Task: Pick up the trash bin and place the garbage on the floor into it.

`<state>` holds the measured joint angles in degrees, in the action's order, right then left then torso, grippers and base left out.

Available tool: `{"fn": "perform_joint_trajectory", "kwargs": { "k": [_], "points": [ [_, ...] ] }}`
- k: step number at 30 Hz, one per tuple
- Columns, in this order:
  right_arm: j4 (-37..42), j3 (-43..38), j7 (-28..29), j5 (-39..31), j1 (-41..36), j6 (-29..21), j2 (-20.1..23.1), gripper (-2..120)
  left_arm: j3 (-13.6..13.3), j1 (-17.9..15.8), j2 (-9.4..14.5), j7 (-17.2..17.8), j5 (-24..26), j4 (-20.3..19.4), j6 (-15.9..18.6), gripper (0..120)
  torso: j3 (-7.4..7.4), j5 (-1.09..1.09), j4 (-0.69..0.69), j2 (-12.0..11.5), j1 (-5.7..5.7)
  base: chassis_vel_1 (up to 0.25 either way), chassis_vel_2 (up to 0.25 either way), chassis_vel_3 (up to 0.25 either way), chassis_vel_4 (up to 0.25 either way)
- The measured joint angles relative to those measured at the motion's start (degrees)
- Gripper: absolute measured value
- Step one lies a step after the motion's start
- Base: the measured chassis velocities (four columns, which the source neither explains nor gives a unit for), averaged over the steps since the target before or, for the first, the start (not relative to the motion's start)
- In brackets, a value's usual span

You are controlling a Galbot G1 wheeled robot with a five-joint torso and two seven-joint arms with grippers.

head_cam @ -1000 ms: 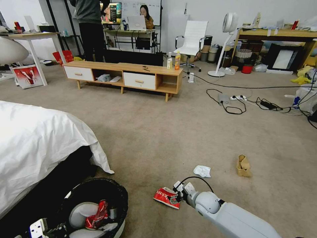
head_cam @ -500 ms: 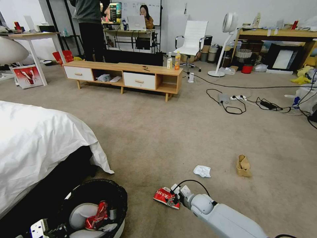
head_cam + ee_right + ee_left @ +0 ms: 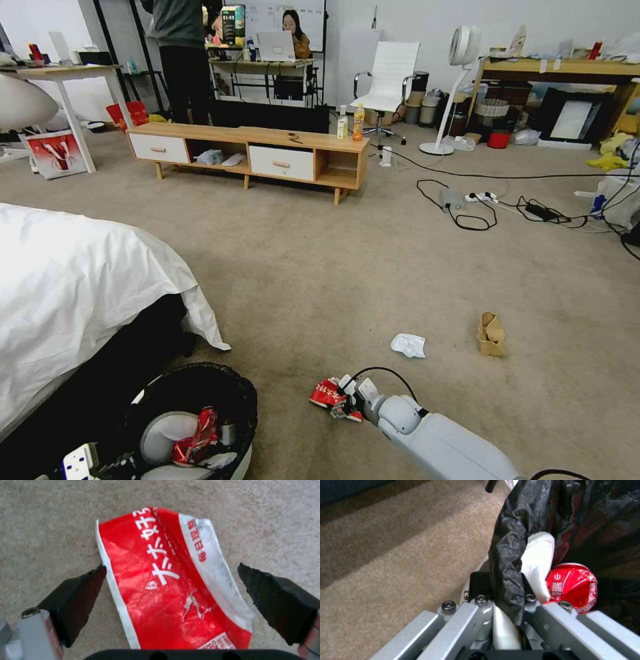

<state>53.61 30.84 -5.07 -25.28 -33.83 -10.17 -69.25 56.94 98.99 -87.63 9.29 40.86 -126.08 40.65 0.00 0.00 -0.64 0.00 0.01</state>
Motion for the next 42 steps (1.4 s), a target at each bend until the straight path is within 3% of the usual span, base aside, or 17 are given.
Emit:
{"fn": "perform_joint_trajectory", "kwargs": {
  "k": [24, 29, 42],
  "points": [
    [-8.4, -2.2, -3.1, 5.1, -0.2, 4.3, -3.5, 99, -0.2, -0.2, 0.2, -0.2, -0.1, 0.7, -0.1, 2, 0.0, 0.01, 0.01, 0.0, 0.0, 0.0, 0.0, 0.0, 0.0],
    [-7.7, -2.4, -3.1, 5.4, -0.6, 4.4, -3.2, 90, -0.3, -0.3, 0.1, -0.2, -0.2, 0.8, -0.1, 2, 0.0, 0.01, 0.0, 0.0, 0.0, 0.0, 0.0, 0.0, 0.0],
    [-5.5, -3.0, -2.9, 5.4, -1.1, 5.2, -1.4, 36, -0.7, -0.7, 0.0, -0.2, -0.6, 0.9, -0.1, 2, 0.0, 0.0, 0.0, 0.0, 0.0, 0.0, 0.0, 0.0, 0.0]
  ]
}}
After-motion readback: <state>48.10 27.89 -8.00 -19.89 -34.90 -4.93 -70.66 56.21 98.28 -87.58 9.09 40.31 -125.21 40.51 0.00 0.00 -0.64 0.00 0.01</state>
